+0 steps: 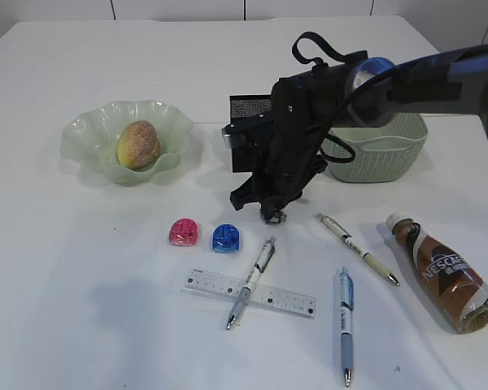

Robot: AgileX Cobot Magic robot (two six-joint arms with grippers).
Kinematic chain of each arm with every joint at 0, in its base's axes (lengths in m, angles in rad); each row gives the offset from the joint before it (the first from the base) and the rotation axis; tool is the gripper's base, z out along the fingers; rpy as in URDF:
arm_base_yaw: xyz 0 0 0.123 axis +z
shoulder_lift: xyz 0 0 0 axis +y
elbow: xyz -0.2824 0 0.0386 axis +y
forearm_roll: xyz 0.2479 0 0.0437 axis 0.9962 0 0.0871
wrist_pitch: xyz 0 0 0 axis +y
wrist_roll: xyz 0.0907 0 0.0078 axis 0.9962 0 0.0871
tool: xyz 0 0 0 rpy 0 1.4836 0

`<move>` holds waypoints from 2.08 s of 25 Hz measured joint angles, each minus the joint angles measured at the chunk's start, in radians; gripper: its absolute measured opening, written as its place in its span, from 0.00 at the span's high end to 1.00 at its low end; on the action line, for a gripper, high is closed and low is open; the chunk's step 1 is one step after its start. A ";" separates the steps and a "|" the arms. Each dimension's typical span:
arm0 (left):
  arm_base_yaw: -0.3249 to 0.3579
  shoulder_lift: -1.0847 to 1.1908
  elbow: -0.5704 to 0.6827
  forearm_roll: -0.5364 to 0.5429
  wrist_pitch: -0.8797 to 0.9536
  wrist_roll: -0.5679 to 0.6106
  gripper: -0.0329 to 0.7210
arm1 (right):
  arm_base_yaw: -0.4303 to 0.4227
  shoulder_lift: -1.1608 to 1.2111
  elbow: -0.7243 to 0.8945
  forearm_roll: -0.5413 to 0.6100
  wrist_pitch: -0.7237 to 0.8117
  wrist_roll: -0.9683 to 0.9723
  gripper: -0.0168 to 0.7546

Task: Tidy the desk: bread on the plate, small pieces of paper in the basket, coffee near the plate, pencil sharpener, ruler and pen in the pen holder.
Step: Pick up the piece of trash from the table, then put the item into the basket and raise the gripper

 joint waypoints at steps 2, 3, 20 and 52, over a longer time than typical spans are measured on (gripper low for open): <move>0.000 0.000 0.000 0.000 0.000 0.000 0.45 | 0.000 0.000 0.000 -0.006 0.000 0.000 0.95; 0.000 0.000 0.000 0.000 0.000 0.000 0.45 | 0.000 0.000 0.000 -0.007 0.000 0.000 0.96; 0.000 0.000 0.000 0.000 0.000 0.000 0.45 | -0.001 -0.065 -0.259 -0.051 0.106 0.000 0.96; 0.000 0.000 0.000 0.000 0.000 0.000 0.45 | -0.334 -0.063 -0.342 -0.052 0.143 0.040 0.75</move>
